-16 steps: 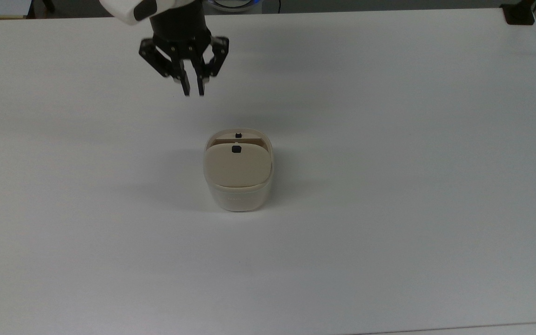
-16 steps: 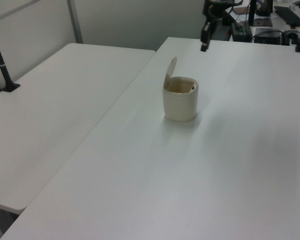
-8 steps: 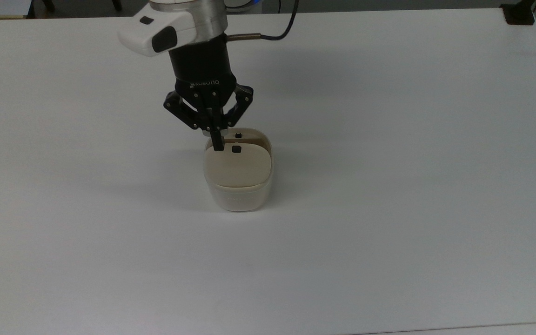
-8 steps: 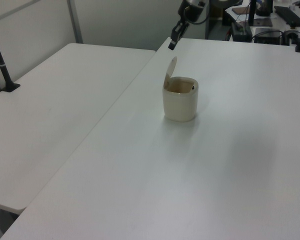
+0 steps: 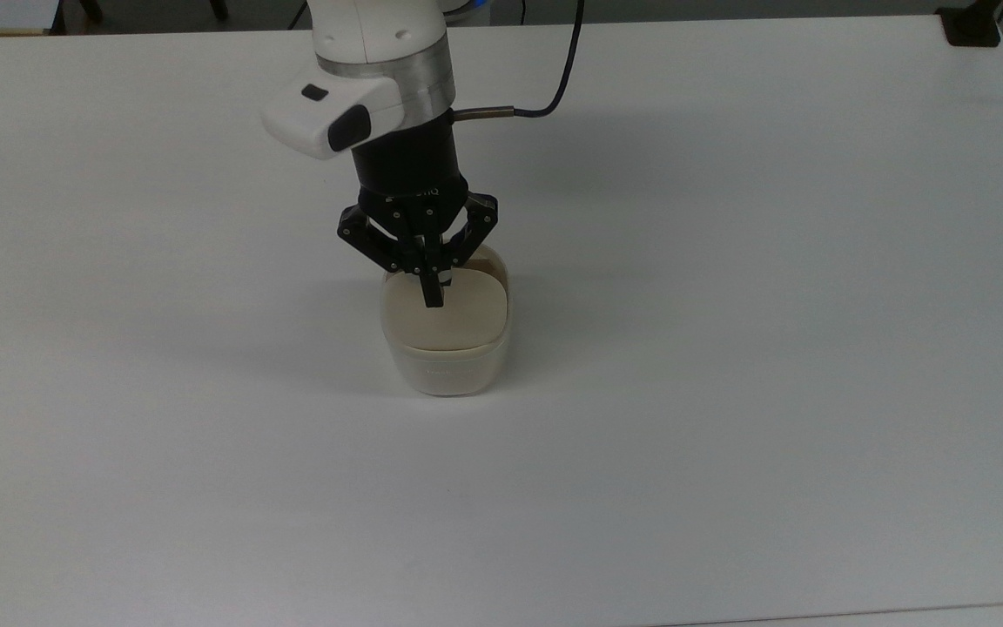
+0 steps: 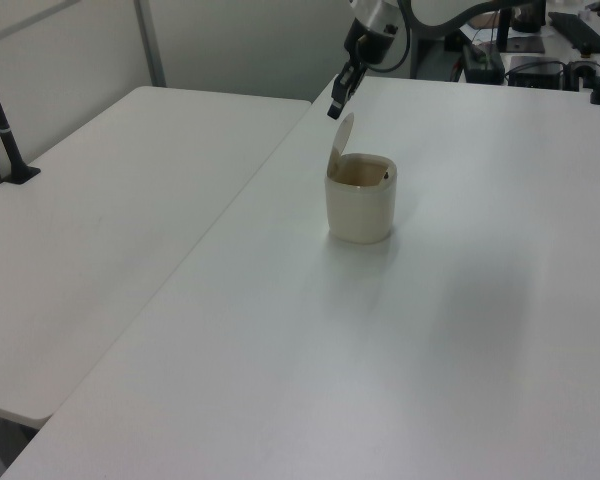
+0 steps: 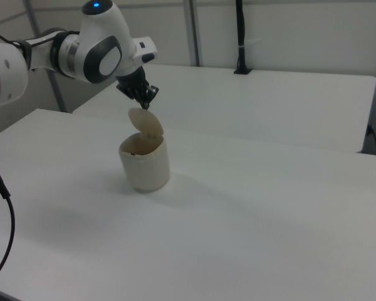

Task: Close the trash bin
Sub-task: 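Push the open lid down onto the bin rim with the gripper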

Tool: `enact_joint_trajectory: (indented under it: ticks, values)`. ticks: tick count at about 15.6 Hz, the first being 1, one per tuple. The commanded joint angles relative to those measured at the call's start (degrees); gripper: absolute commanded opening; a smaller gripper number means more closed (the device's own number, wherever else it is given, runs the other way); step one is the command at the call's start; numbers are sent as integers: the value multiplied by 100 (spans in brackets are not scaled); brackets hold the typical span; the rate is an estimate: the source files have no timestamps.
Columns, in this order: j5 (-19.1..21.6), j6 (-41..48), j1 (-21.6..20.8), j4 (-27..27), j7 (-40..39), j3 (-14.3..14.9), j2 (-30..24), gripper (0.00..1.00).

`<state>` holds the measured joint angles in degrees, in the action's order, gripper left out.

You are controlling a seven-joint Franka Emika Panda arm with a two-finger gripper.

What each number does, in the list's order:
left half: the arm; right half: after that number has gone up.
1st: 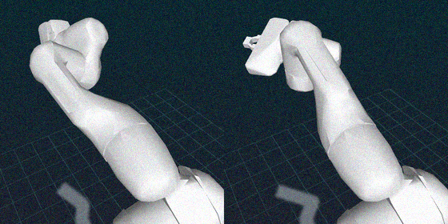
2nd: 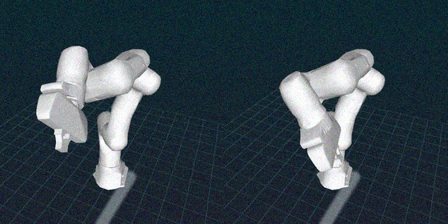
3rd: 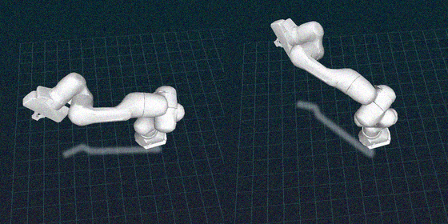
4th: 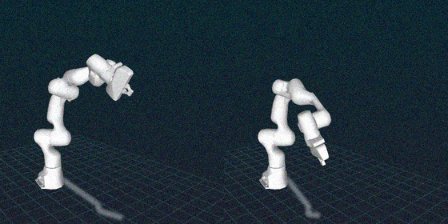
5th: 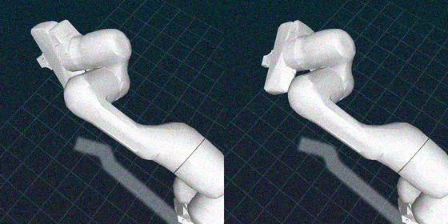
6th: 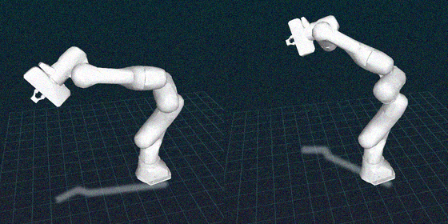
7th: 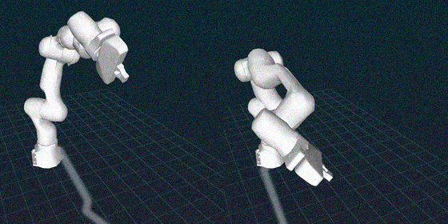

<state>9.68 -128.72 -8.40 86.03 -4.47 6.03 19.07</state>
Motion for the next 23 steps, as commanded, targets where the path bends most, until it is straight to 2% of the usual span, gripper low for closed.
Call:
enact_joint_trajectory:
  ticks: [1,4,9,23]
  values:
    - [-45,891,-12,-52,-615,38,-26,0]
    - [-45,1235,-21,18,-757,38,-17,0]
    - [-62,1236,-38,335,-932,38,79,0]
    - [-256,1183,-197,326,-862,38,519,0]
